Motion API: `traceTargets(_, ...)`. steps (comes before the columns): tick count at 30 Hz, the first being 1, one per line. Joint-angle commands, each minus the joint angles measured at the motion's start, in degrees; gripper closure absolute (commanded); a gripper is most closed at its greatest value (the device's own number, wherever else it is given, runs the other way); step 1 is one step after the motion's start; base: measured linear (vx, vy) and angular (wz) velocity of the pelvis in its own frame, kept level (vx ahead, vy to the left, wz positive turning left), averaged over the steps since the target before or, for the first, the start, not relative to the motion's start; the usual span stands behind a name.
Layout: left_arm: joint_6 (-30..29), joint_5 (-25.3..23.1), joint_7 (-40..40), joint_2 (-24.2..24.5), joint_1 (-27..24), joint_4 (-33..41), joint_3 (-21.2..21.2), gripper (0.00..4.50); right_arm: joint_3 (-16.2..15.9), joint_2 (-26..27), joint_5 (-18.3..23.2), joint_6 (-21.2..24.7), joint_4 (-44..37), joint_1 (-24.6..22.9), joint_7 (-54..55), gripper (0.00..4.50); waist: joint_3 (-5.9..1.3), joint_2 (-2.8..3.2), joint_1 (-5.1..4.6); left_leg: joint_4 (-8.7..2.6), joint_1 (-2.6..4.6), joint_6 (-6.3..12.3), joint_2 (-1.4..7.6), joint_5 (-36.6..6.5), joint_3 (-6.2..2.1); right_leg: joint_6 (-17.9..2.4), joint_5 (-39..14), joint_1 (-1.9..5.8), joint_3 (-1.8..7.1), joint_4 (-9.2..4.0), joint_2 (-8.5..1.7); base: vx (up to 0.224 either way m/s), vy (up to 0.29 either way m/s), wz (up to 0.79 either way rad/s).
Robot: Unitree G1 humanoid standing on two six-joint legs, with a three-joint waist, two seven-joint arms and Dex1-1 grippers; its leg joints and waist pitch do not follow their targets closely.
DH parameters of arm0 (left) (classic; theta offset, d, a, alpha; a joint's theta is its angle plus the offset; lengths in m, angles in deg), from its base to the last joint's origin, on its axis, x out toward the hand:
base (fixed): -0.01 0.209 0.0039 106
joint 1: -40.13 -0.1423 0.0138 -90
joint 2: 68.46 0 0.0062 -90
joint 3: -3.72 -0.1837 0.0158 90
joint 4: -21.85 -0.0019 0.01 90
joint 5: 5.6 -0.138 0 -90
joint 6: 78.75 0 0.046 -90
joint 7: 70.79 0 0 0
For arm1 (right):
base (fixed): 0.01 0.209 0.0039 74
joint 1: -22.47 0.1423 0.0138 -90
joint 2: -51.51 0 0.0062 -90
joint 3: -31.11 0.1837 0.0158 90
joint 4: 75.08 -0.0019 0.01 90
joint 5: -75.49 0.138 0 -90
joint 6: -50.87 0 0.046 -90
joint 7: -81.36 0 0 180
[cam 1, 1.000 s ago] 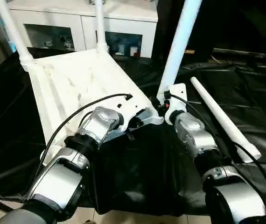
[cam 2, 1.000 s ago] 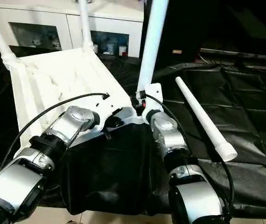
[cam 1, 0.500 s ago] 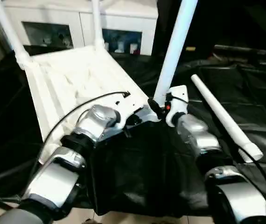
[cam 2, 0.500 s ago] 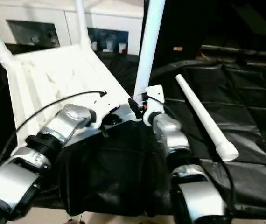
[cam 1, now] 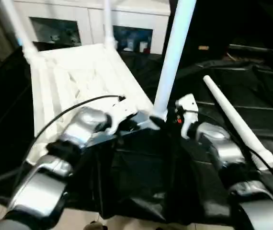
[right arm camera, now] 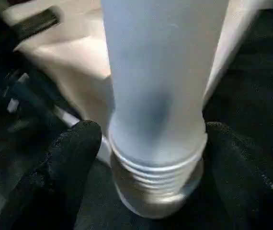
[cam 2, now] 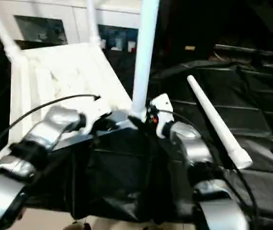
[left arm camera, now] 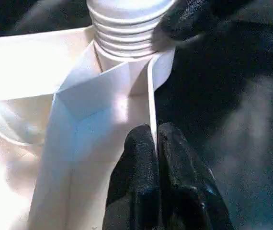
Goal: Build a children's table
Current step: Insert table leg to table base, then rotate leg to tighten
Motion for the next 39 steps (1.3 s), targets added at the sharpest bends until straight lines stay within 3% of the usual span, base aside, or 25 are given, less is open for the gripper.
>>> traceTargets(1,3.6,3.0,-5.2,-0.4,0.7,5.1,-0.5,4.5,-1.3,-1.5,0.8,1.4,-3.4,-0.6,-3.9,0.71,-4.66,0.63,0.25,-2.68,1.66,3.9,1.46,-10.0,-0.12,-16.7,2.3,3.58,1.72,-2.74,-2.08,0.0,0.0,0.0)
traceTargets(7,3.6,4.3,-10.8,1.8,-1.6,7.9,-1.0,4.5,-2.9,-5.4,1.4,3.4,-8.1,-2.9,-9.7,0.71,-4.46,0.68,1.22,-2.93,1.84,1.88,1.53,-13.1,-0.2,-15.3,-3.0,3.34,1.85,-3.05,-2.34,0.0,0.0,0.0)
traceTargets(17,3.8,4.6,-13.9,3.0,-3.0,10.1,-1.3,4.5,-4.8,-5.3,0.2,3.7,-9.4,-3.9,-11.0,0.71,-4.57,0.59,1.13,-2.88,1.59,0.93,1.32,-12.8,-0.37,-14.3,-4.2,3.29,1.82,-3.02,-2.37,0.0,0.0,0.0)
traceTargets(19,3.7,4.6,-14.0,3.0,-3.2,10.4,-1.2,4.5,-5.0,-5.1,0.3,4.2,-9.7,-4.0,-10.8,1.08,-4.61,0.65,1.12,-2.83,1.58,1.04,1.29,-12.3,-0.37,-14.5,-3.4,3.32,1.79,-2.92,-2.3,0.0,0.0,0.0)
traceTargets(22,3.7,4.4,-14.1,3.0,-3.2,10.5,-1.3,4.5,-5.5,-5.0,0.1,4.3,-10.0,-4.3,-10.8,1.1,-4.68,0.66,1.13,-2.73,1.58,1.29,1.26,-11.8,-0.36,-14.7,-2.3,3.35,1.76,-2.78,-2.26,0.0,0.0,0.0)
traceTargets(24,3.7,4.3,-14.1,3.0,-3.3,10.6,-1.3,4.5,-5.6,-5.0,0.0,4.4,-10.1,-4.5,-10.9,1.43,-4.66,0.64,1.15,-2.73,1.56,1.28,1.24,-11.9,-0.36,-14.7,-2.5,3.37,1.76,-2.78,-2.26,0.0,0.0,0.0)
traceTargets(30,3.7,4.0,-13.9,3.0,-3.3,10.6,-1.2,4.5,-5.7,-4.9,0.0,4.7,-10.4,-4.9,-10.8,1.71,-4.73,0.62,1.17,-2.64,1.58,1.33,1.22,-11.8,-0.35,-14.8,-2.2,3.41,1.77,-2.7,-2.26,0.0,0.0,0.0)
traceTargets(34,3.3,3.4,-11.8,2.5,-3.0,9.8,-0.9,4.5,-5.5,-4.1,0.1,4.2,-9.5,-5.4,-9.0,1.73,-4.71,0.59,1.15,-2.64,1.6,1.16,1.21,-12.1,-0.37,-14.6,-2.9,3.39,1.79,-2.79,-2.32,0.0,0.0,0.0)
traceTargets(36,1.8,2.2,-6.6,0.5,-1.6,7.2,-0.1,4.5,-3.7,-1.4,-1.0,5.1,-4.7,-4.7,-1.6,1.73,-4.69,0.64,0.98,-2.66,1.56,0.97,1.2,-12.0,-0.4,-14.5,-3.2,3.3,1.81,-2.78,-2.32,0.0,0.0,0.0)
traceTargets(39,0.4,0.9,-0.9,-1.8,0.0,4.4,0.6,4.5,-2.1,1.3,-1.7,5.3,-1.2,-4.0,5.3,1.73,-4.43,0.44,0.33,-2.88,1.48,-0.54,1.02,-14.5,-0.56,-13.8,-8.0,3.26,1.84,-3.25,-2.52,0.0,0.0,0.0)
